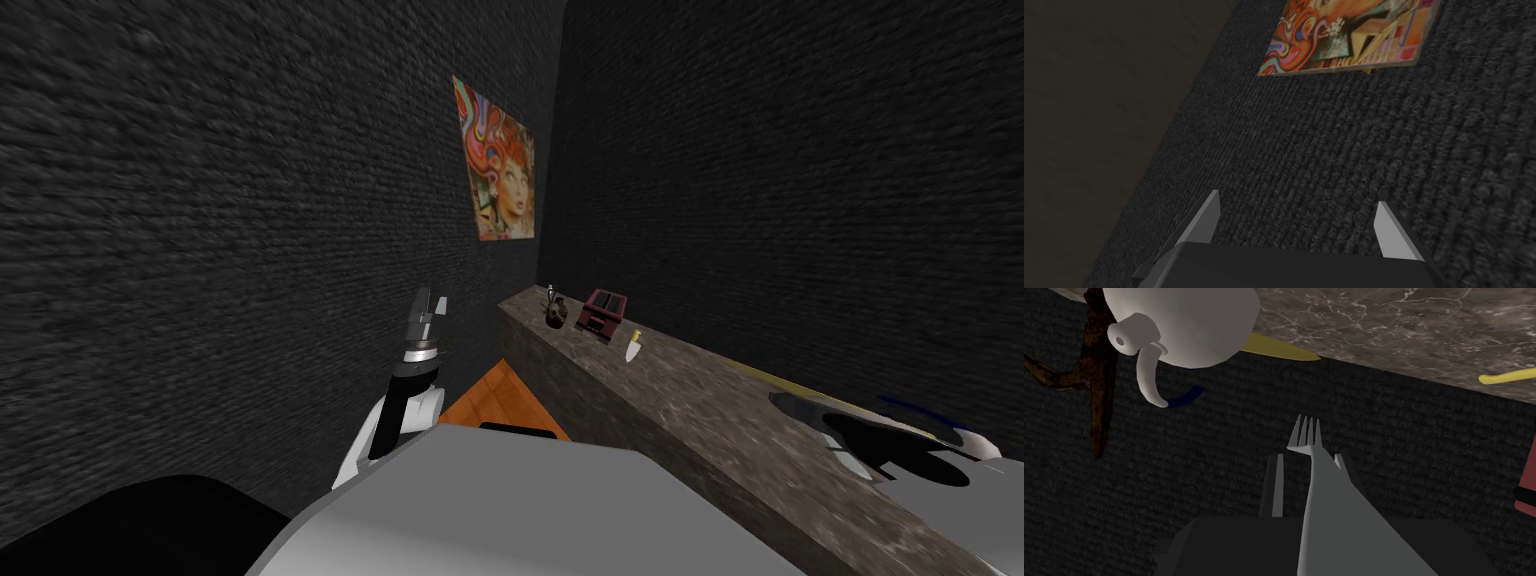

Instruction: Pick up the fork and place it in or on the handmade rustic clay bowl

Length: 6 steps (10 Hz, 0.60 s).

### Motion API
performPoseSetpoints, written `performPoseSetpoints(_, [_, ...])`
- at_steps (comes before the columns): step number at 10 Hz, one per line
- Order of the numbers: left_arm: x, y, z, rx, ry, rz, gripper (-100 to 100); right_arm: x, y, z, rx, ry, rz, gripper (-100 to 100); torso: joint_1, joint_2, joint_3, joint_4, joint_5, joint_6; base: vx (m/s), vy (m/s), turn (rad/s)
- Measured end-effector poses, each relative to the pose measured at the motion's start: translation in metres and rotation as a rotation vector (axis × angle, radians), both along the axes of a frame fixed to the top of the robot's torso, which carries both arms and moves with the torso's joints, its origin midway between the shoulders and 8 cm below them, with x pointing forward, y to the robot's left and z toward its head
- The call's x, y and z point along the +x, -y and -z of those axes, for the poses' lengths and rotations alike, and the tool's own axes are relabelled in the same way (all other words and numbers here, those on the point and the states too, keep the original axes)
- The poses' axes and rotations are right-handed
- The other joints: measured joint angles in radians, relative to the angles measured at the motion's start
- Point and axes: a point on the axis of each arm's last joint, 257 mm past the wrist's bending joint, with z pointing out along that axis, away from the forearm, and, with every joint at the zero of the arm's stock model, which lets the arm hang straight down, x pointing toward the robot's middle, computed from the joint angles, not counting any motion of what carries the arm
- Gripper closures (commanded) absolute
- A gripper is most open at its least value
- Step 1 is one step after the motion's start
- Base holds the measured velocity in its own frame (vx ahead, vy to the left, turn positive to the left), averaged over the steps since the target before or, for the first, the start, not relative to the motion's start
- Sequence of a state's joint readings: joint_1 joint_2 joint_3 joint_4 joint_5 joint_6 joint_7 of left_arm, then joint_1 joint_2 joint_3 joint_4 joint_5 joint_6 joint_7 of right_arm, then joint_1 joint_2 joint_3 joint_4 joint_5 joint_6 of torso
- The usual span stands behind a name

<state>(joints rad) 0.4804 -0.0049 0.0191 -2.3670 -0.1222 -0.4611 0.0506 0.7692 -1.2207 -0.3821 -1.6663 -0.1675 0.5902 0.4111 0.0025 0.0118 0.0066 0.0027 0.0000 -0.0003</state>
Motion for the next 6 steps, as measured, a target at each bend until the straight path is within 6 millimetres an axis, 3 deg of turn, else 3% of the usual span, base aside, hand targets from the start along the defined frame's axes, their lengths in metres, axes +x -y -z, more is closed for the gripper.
performPoseSetpoints(4, [0.0, 0.0, 0.0, 0.0, 0.0, 0.0, 0, 0.026, -0.015, -0.029, -0.047, 0.008, -0.072, 100, -0.006, -0.001, 0.0, -0.001, -0.002, 0.001, -0.126, -0.071, -0.066])
performPoseSetpoints(6, [0.0, 0.0, 0.0, 0.0, 0.0, 0.0, 0, 0.037, -0.028, -0.038, -0.038, 0.002, -0.092, 100, -0.008, -0.001, -0.001, -0.001, -0.002, 0.002, -0.131, -0.131, -0.167])
